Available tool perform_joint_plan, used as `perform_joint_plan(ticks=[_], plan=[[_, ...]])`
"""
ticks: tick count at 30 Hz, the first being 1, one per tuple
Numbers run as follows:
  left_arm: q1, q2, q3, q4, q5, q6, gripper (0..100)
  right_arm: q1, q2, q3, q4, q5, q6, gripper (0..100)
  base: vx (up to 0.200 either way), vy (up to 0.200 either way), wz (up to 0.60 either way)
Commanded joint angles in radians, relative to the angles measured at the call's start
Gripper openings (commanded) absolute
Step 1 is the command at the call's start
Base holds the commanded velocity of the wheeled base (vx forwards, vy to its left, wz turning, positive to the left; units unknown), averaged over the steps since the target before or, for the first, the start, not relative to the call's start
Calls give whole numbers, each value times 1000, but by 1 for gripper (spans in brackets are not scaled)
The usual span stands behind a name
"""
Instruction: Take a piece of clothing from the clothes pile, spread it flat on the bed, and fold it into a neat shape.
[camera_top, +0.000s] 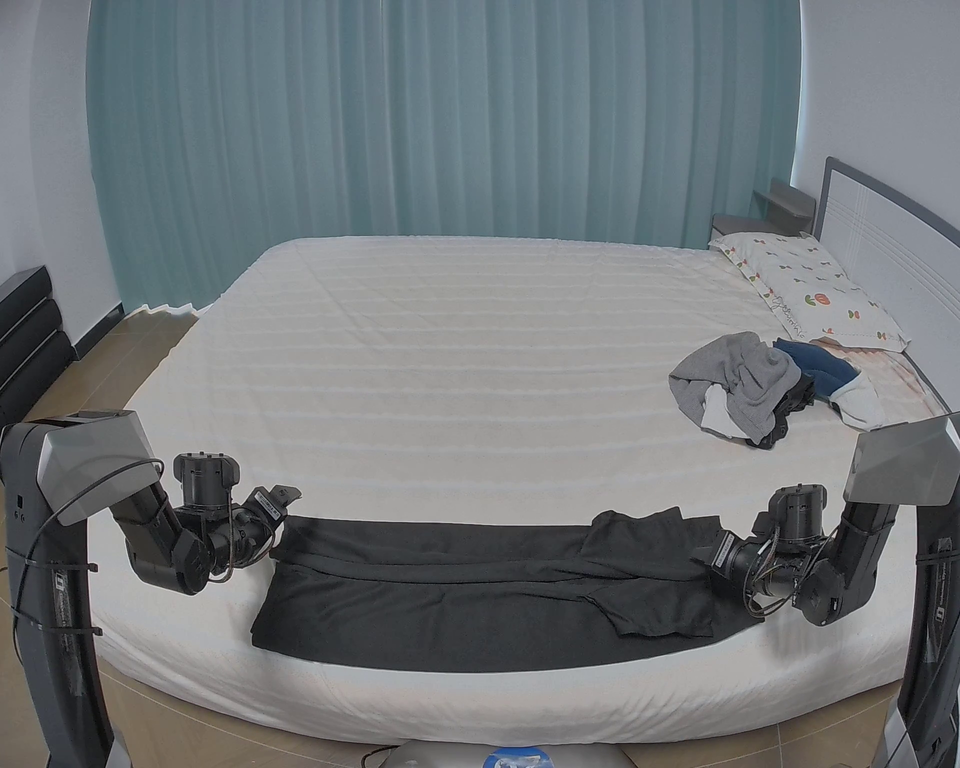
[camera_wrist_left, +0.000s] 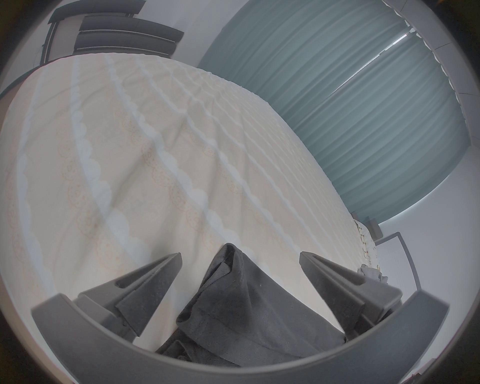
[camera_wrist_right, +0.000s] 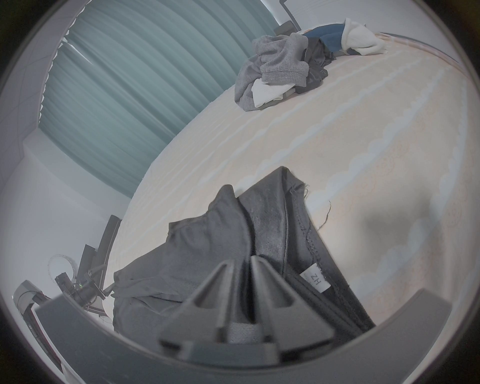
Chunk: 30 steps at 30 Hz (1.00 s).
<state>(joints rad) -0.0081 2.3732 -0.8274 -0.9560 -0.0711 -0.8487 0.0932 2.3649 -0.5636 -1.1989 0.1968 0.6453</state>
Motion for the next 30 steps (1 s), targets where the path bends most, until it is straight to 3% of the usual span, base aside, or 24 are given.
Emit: perform_joint_plan(ticks=[1, 7, 11, 15, 19, 28, 30], plan=[[3, -42, 21, 2, -4, 0, 100, -6, -67, 44, -5, 4, 48, 100, 0, 0, 0], [2, -115, 93, 11, -62, 77, 100, -3, -191, 153, -7, 4, 165, 100, 0, 0, 0], [0, -120, 146, 13, -62, 197, 100, -3, -263, 240, -7, 4, 247, 100, 0, 0, 0], [-9, -112, 169, 13, -56, 254, 100, 3, -297, 320, -7, 3, 312, 100, 0, 0, 0], [-33, -108, 171, 14, -53, 258, 100, -3, -288, 375, -36, 4, 336, 100, 0, 0, 0], [-82, -80, 163, 49, -46, 336, 100, 11, -176, 485, -327, 12, 363, 100, 0, 0, 0], [-84, -78, 162, 49, -42, 336, 100, 11, -174, 490, -340, 12, 363, 100, 0, 0, 0]])
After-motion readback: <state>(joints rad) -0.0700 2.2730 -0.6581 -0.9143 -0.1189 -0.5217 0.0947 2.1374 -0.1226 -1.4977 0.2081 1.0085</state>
